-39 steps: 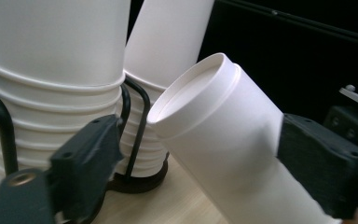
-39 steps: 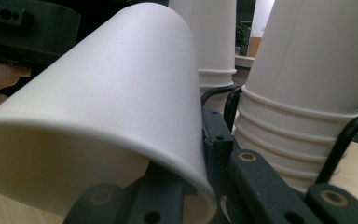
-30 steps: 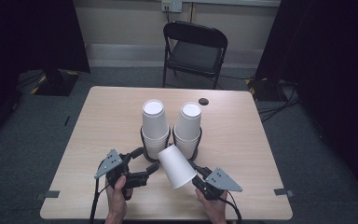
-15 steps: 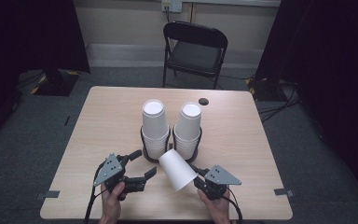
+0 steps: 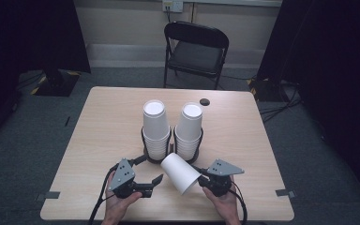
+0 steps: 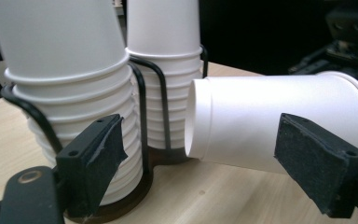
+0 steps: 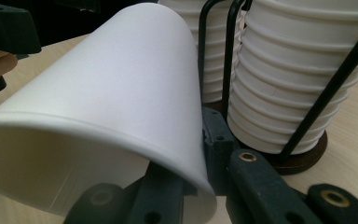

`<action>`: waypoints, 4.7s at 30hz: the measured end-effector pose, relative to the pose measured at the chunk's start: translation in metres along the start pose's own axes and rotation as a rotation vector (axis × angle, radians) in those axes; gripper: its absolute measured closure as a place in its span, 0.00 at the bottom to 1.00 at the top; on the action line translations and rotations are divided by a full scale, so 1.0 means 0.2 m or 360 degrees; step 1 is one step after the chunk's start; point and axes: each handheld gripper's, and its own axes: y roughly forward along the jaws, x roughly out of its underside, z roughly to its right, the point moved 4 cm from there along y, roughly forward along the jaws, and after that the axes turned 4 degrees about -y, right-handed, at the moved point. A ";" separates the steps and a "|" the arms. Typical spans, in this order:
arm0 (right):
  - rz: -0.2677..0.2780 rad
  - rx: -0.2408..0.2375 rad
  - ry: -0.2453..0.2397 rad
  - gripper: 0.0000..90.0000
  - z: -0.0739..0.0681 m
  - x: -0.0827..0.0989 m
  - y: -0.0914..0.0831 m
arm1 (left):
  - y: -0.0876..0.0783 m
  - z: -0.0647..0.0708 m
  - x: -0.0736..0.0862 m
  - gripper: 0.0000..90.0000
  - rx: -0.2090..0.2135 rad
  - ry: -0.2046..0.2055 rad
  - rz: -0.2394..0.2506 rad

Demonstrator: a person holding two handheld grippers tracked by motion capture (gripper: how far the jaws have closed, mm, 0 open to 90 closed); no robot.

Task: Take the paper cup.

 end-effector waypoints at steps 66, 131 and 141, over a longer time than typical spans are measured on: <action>-0.0589 -0.0485 0.0010 0.96 0.01 -0.11 0.13 | 0.20 0.31 0.09 0.05 0.0071 0.1139 -0.0490; -0.0478 -0.0434 0.0205 0.82 -0.02 -0.17 0.21 | 0.28 0.28 0.05 0.11 0.0005 0.0836 -0.0321; -0.0346 -0.0367 0.0210 0.72 0.00 -0.18 0.16 | 0.28 0.22 0.05 0.11 -0.0019 0.0658 -0.0261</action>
